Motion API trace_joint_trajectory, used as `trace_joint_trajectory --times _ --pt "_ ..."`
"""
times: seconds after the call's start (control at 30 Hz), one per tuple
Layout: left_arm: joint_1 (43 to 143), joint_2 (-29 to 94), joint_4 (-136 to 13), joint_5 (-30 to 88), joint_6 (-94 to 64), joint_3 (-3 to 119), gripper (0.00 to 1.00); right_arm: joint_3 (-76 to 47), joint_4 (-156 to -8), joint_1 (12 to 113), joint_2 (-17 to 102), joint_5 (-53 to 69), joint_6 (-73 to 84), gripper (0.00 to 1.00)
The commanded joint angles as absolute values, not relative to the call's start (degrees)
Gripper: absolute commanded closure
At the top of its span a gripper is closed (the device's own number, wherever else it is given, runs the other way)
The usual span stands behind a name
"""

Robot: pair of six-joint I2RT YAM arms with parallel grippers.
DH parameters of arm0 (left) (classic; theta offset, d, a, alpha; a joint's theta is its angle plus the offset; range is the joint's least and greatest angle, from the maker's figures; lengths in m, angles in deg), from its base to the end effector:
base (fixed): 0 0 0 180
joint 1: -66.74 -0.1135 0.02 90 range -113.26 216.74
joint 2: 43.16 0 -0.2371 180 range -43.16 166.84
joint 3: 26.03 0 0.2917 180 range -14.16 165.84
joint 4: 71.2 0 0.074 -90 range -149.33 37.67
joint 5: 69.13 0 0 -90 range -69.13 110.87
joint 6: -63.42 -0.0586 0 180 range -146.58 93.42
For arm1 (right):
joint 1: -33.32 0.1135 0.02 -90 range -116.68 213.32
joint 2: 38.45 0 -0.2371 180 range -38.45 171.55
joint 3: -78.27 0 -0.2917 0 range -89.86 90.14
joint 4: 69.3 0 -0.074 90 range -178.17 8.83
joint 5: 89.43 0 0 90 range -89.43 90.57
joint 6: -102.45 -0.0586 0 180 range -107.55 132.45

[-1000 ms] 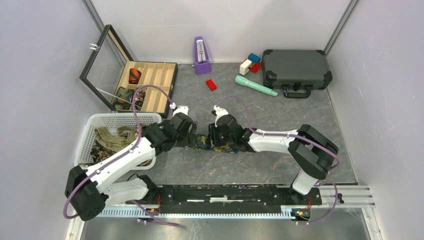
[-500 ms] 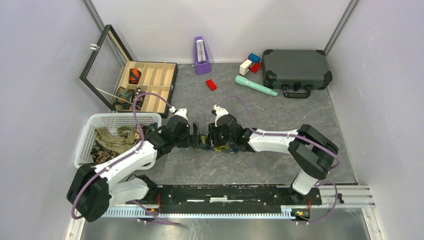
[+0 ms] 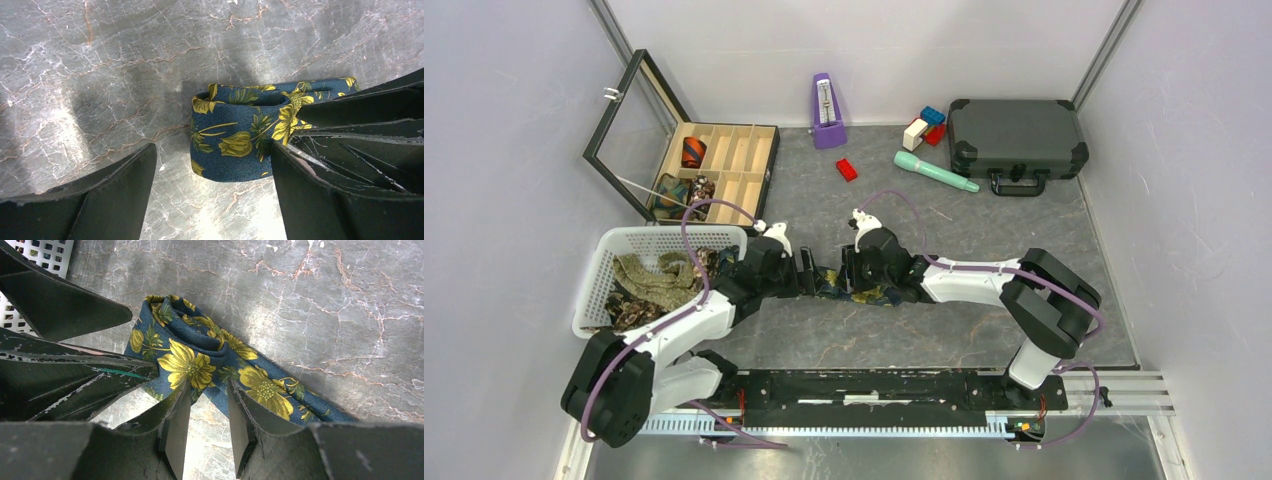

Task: Roll the ties
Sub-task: Roll the tie at the center of the board.

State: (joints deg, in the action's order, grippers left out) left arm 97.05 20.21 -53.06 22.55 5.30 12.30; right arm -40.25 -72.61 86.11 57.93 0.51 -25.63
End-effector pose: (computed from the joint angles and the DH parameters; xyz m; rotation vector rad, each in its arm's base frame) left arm 0.2363 -0.1401 0.1113 -0.0176 2.3962 -0.5659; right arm 0.2358 0.3104 0.1002 -0.3041 2.3604 0.8223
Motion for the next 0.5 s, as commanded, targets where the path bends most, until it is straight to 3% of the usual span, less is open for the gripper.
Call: trace_joint_trajectory --times 0.0,0.47 --pt "95.63 20.96 -61.35 26.13 5.66 11.02 0.11 -40.00 -71.07 85.81 57.85 0.22 -24.90 0.61" --pt "94.60 27.05 -71.55 30.92 5.42 7.66 0.26 -39.79 -70.98 85.51 59.01 0.39 -24.42 0.61"
